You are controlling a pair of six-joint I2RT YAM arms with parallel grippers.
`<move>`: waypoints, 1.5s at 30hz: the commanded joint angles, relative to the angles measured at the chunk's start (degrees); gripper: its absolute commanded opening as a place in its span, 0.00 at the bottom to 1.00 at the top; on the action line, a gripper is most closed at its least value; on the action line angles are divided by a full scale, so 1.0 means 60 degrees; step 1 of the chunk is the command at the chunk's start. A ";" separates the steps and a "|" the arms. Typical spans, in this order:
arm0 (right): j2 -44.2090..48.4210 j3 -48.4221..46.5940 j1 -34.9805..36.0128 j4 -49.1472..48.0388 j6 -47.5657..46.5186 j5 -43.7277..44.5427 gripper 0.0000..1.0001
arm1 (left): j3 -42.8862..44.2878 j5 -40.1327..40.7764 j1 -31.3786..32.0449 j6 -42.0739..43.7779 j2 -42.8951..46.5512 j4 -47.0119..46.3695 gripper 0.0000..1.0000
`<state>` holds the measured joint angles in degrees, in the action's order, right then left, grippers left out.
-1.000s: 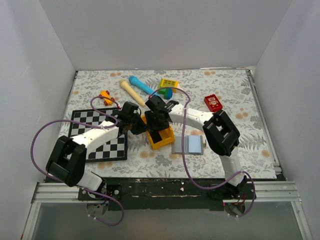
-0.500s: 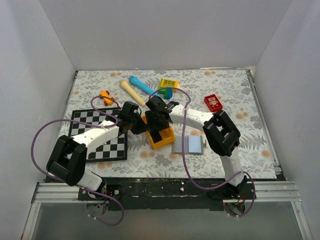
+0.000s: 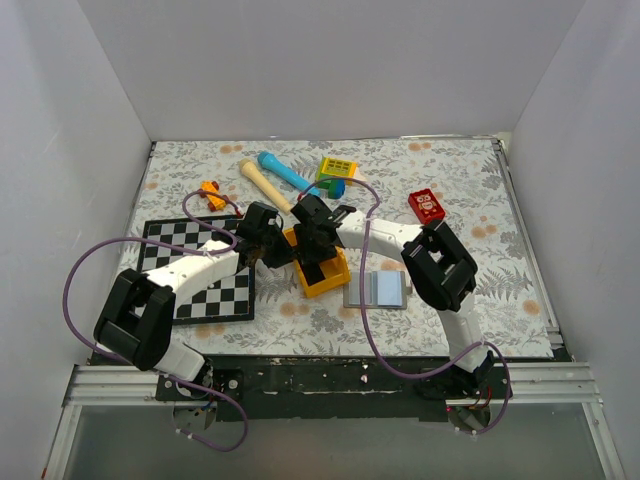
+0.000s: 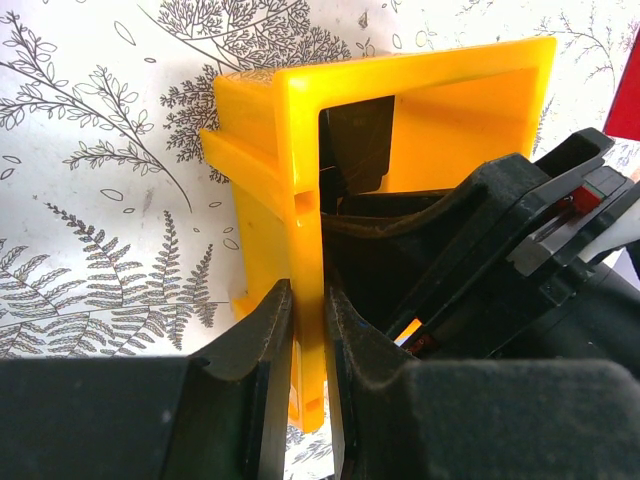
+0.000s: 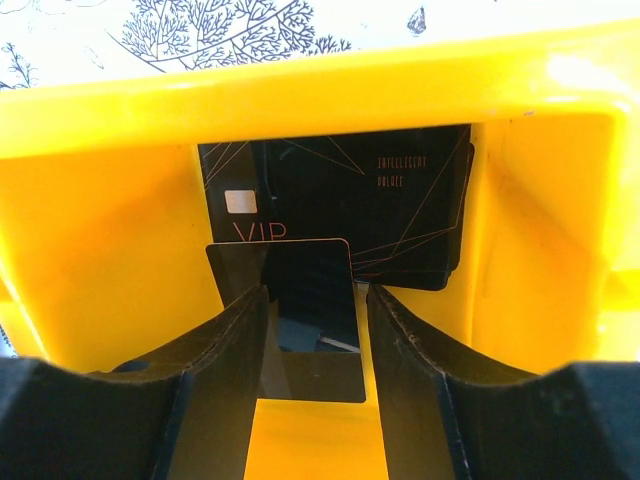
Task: Put the credit cards into the card holder
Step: Pick up the credit card from the storage box.
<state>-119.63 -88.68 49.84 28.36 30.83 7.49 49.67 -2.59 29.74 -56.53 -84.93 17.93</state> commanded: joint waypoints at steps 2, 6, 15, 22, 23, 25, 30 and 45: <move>-0.0657 0.0439 -0.0046 0.0576 -0.0143 -0.0017 0.52 | 0.0130 0.0080 -0.0005 0.0325 -0.0055 0.0380 0.00; -0.0701 0.0557 -0.0046 0.0488 -0.0114 -0.0353 0.51 | 0.0145 0.0065 -0.0005 0.0325 -0.0084 0.0380 0.00; -0.0335 0.1200 -0.0046 -0.0492 0.0047 -0.1174 0.50 | 0.0174 0.0065 -0.0005 0.0325 -0.0099 0.0395 0.00; 0.0178 0.1699 -0.0060 -0.1210 0.0252 -0.1775 0.50 | 0.0203 0.0036 -0.0005 0.0340 -0.0128 0.0395 0.00; 0.0265 0.1758 -0.0060 -0.1283 0.0281 -0.1819 0.50 | 0.0203 0.0036 -0.0005 0.0340 -0.0128 0.0395 0.00; 0.0426 0.1846 -0.0075 -0.1430 0.0311 -0.1892 0.50 | 0.0203 0.0051 -0.0005 0.0340 -0.0114 0.0409 0.00; 0.0632 0.1832 -0.0075 -0.1518 0.0340 -0.2082 0.44 | 0.0203 0.0065 -0.0005 0.0325 -0.0128 0.0410 0.00; 0.1101 0.1803 -0.0075 -0.1489 0.0428 -0.2287 0.39 | 0.0218 0.0051 -0.0005 0.0340 -0.0157 0.0424 0.00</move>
<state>-114.69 -79.18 48.42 17.08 31.38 1.93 50.43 -3.03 29.74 -56.12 -85.03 18.41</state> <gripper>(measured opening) 0.403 0.148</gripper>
